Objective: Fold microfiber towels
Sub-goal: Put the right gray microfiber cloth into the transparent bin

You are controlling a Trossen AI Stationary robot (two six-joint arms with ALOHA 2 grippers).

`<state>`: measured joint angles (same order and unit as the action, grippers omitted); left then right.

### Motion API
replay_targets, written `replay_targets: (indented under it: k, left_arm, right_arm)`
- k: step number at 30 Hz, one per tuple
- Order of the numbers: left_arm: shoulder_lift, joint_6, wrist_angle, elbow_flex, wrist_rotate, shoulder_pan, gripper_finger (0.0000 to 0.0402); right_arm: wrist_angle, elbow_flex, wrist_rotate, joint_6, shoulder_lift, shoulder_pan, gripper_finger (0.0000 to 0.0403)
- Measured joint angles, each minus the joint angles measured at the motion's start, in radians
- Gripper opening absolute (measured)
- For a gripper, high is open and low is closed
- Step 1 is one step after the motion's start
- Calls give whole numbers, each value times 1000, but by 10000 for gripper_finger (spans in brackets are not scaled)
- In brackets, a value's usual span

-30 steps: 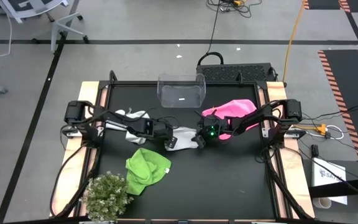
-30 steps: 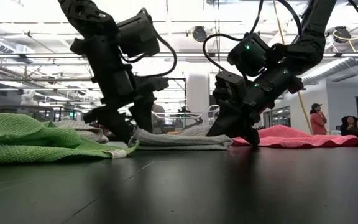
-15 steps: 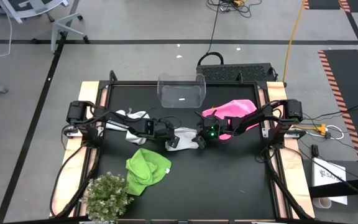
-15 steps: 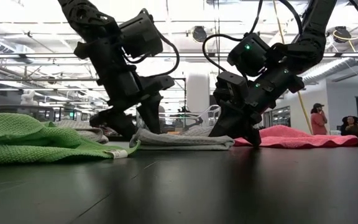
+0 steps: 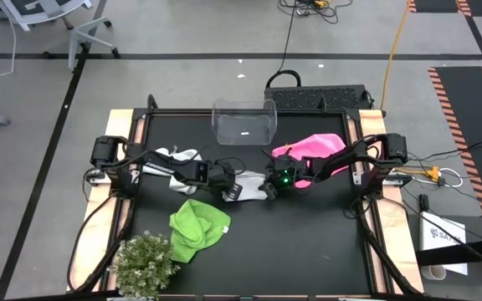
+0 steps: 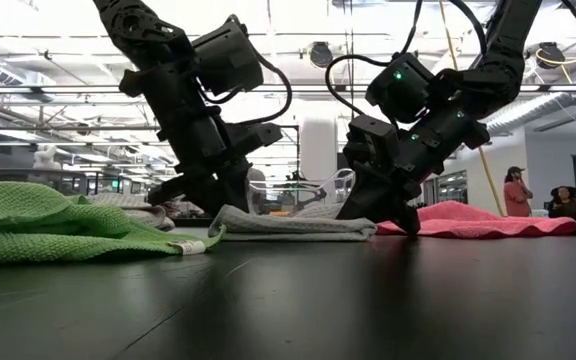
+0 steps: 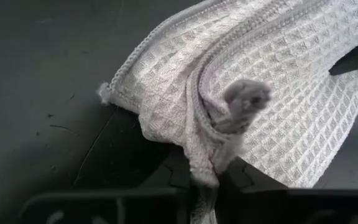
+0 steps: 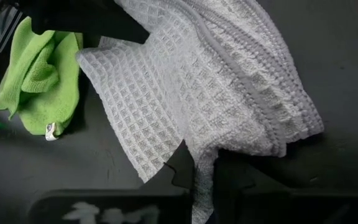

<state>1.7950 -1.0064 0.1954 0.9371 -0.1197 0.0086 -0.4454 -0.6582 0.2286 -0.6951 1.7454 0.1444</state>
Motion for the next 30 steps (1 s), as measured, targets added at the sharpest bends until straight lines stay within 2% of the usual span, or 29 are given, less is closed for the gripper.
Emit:
replay_targets:
  k: [8,13,23,27,30]
  left_arm:
    - [0,29,5,0,-32,5,25]
    - [-24,42,0,-1,-32,22,25]
    - [-261,197,-9,15,-134,115,25]
    - [-307,290,15,77,-163,171,25]
    - [-303,377,59,162,-165,215,25]
  right_arm:
    - [7,0,-19,-42,-14,-2,15]
    - [12,0,-49,-40,-112,-2,15]
    - [92,-8,-103,-9,-305,44,15]
    - [129,-96,-81,46,-330,107,15]
    - [273,-218,-43,132,-321,159,15]
